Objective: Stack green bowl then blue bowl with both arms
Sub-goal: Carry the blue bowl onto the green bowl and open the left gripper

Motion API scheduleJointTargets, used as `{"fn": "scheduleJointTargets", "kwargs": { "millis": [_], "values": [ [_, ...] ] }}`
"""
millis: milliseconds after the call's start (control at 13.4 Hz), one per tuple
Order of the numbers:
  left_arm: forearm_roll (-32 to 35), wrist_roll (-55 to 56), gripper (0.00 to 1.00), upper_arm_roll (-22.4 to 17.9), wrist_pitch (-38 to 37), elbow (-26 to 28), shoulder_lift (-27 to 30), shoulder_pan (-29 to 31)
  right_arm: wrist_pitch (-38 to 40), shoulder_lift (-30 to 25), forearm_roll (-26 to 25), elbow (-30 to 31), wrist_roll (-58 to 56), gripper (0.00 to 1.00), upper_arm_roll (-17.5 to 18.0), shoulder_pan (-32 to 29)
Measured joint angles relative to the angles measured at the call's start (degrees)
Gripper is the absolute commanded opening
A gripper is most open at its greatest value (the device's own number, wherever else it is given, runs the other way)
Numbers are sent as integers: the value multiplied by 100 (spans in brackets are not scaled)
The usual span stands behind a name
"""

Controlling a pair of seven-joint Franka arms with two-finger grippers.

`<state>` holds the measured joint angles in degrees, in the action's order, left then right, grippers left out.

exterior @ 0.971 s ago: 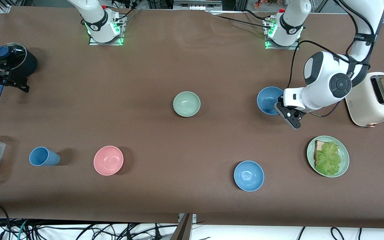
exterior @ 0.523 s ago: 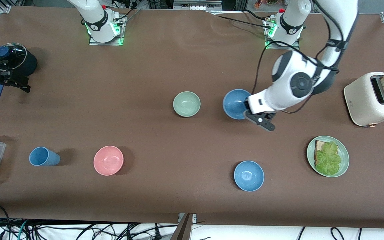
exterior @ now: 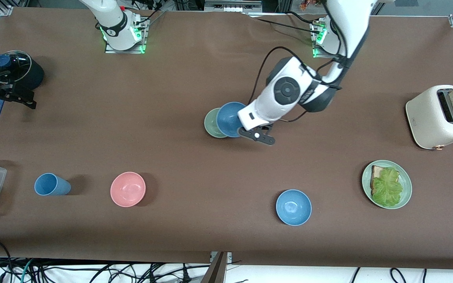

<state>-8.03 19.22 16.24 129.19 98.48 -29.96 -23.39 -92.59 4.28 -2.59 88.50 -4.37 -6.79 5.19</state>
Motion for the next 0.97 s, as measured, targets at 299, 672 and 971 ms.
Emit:
{"fn": "scheduleJointTargets", "kwargs": {
  "millis": [299, 672, 971],
  "values": [
    [0, 476, 0, -7, 607, -6, -436, -308, 0, 0, 0, 0, 0, 100, 0, 0],
    [0, 513, 0, -20, 636, -7, -530, -361, 0, 0, 0, 0, 0, 100, -1, 0],
    [0, 520, 9, -20, 626, 22, -577, -479, 0, 0, 0, 0, 0, 100, -2, -3]
  ]
}}
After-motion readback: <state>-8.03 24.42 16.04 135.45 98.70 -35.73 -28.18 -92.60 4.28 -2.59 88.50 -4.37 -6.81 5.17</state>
